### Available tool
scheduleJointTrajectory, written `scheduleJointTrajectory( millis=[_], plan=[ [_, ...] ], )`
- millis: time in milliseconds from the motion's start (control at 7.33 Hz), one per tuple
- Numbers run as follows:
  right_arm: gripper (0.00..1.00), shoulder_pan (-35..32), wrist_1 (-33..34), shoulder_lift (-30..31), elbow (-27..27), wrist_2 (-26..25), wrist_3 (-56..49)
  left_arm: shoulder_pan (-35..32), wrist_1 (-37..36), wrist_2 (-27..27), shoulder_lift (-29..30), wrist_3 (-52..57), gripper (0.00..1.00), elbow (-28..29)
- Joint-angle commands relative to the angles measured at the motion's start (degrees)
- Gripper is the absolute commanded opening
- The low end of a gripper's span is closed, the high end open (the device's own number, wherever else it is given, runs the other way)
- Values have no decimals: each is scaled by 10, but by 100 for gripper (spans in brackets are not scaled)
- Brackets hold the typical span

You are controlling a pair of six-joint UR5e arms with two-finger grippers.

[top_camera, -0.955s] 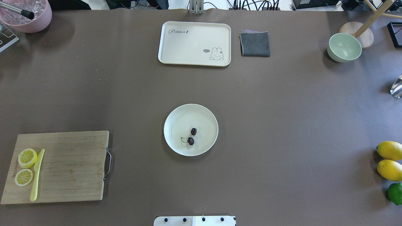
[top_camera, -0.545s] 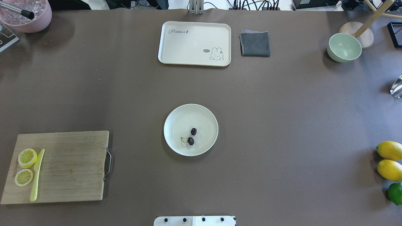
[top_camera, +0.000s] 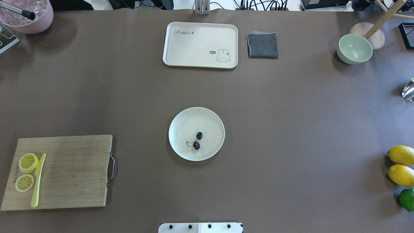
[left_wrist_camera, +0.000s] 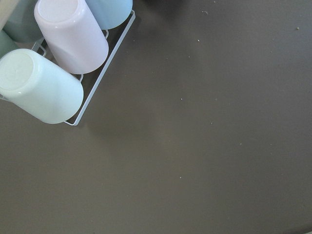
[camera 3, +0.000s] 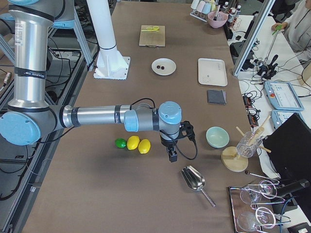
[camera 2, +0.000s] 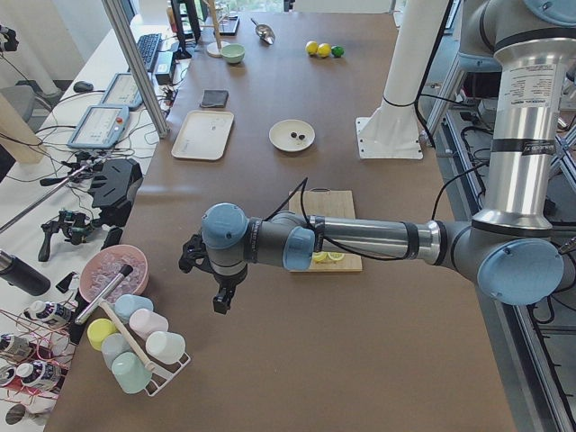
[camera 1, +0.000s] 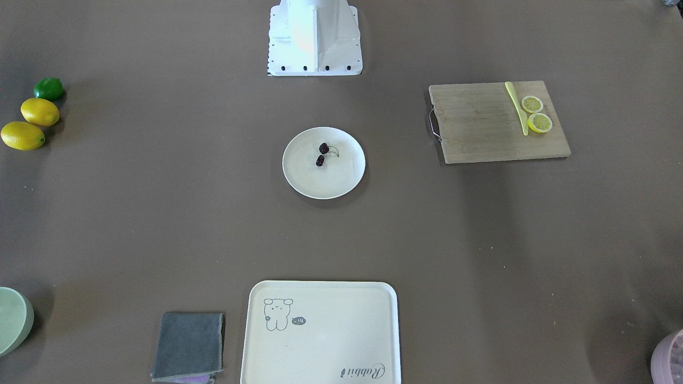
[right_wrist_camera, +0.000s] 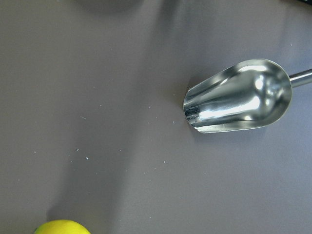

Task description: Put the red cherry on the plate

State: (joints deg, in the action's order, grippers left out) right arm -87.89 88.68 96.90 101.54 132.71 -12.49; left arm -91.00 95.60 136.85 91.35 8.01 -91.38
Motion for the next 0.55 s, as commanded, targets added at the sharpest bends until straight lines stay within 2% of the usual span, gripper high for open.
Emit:
scheduleJointTrajectory(
  millis=[0,409],
  plan=[
    [100,0,0,0,-7,-1,0,0,-2,-1,-3,0,97,-1],
    [100,0,1,0,-14,5,1,1,-5,-3,-6,1,97,-13]
  ],
)
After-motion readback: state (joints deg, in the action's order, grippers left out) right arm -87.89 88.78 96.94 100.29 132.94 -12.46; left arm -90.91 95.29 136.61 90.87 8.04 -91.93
